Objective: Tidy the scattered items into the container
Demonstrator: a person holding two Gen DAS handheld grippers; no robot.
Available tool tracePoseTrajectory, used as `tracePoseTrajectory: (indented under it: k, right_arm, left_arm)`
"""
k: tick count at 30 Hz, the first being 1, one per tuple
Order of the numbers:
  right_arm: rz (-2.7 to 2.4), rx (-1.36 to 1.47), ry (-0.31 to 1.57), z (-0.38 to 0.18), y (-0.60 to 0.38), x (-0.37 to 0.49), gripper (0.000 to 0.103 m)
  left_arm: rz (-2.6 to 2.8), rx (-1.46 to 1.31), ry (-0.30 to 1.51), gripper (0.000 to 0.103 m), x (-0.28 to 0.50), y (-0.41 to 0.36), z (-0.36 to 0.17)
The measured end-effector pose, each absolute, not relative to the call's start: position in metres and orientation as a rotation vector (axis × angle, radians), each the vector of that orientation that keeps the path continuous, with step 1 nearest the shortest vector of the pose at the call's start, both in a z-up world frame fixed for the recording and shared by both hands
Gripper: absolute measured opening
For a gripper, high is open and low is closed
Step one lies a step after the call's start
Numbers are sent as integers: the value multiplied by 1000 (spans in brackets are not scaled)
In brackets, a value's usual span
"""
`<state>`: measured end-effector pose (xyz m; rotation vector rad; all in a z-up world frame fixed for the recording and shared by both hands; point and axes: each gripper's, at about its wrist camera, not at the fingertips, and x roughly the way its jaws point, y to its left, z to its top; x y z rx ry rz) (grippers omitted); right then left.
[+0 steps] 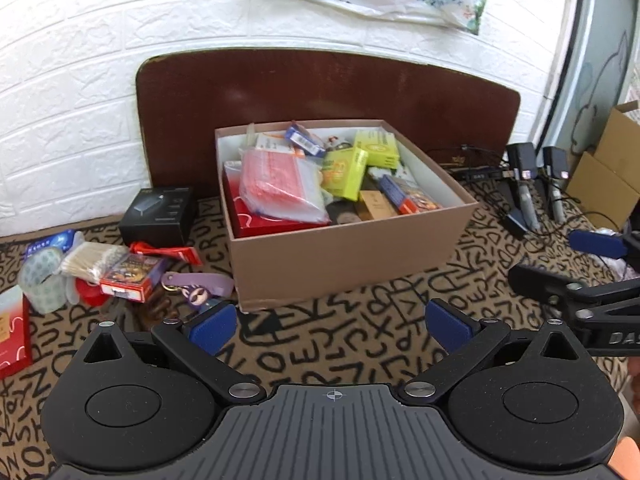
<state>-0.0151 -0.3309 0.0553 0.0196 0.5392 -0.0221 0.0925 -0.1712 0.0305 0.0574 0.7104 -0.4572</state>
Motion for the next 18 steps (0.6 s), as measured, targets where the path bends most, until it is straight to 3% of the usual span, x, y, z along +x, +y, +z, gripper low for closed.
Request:
tracePoseTrajectory:
  k: [18]
  right_arm:
    - [3, 15, 576, 47, -323, -10, 102]
  left_arm:
    - [-458, 54, 699, 103, 95, -171, 32]
